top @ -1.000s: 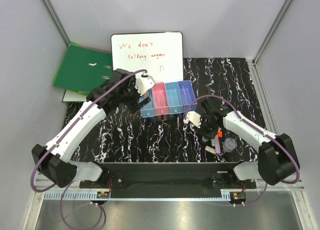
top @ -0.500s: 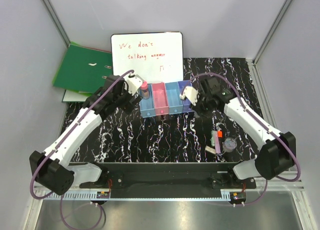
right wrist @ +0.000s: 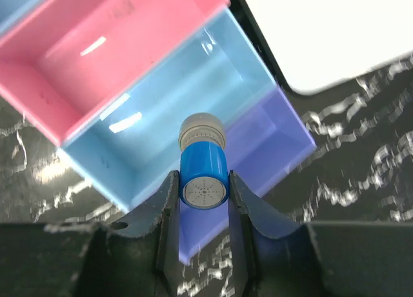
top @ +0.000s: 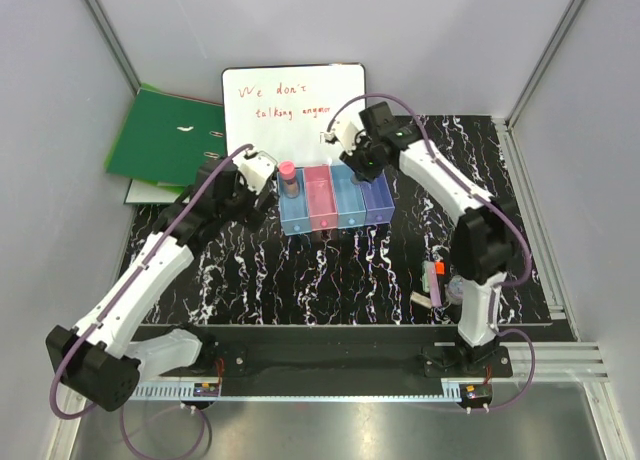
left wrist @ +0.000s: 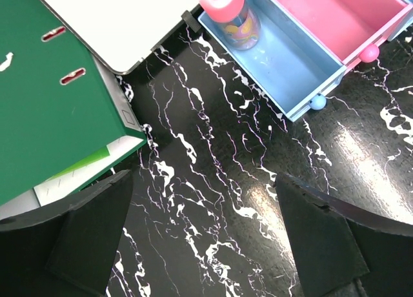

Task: Sort the stationery into containers
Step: Place the stationery in the storage box.

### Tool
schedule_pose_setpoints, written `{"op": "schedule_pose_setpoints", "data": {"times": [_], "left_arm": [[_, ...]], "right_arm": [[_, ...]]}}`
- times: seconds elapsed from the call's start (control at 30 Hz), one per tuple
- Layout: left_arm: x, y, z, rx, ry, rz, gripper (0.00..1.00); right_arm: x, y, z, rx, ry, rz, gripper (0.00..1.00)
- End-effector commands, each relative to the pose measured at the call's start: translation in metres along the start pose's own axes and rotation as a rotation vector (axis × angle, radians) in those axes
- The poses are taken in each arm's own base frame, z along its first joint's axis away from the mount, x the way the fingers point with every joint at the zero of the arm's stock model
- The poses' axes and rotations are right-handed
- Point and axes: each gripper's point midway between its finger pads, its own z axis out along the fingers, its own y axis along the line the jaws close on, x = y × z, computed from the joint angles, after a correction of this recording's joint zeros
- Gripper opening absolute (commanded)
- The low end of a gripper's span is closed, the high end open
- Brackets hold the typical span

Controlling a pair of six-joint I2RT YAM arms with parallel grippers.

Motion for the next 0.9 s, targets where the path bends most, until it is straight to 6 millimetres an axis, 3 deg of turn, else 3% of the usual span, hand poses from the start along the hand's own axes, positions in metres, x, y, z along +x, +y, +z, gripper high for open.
{"op": "schedule_pose_setpoints", "data": {"times": [0.0,0.17,0.3,0.63,0.87], "left_arm": [[-0.013,0.010,-0.013,-0.044,-0.082,-0.011,0.99],[-0.008,0.009,-0.018,-0.046,-0.089,0.005,0.99],[-0.006,0.006,-0.018,-0.035,-0.094,0.010,0.99],[-0.016,0.009,-0.022,-0.034,-0.118,0.024,0.99],[-0.016,0.006,-0.020,-0.019,-0.117,0.010,0.99]], "right_arm": [[-0.056,0.011,0.024,-0.015,-0.085,-0.069,0.00],[-0.085,0.019,0.044,-0.044,-0.091,-0.091,0.00],[-0.094,0.024,0.054,-0.059,-0.088,-0.106,0.00],[-0.087,0.045,0.087,-0.106,-0.049,-0.122,0.00],[-0.070,0.053,0.110,-0.130,-0.003,-0.119,0.00]]}}
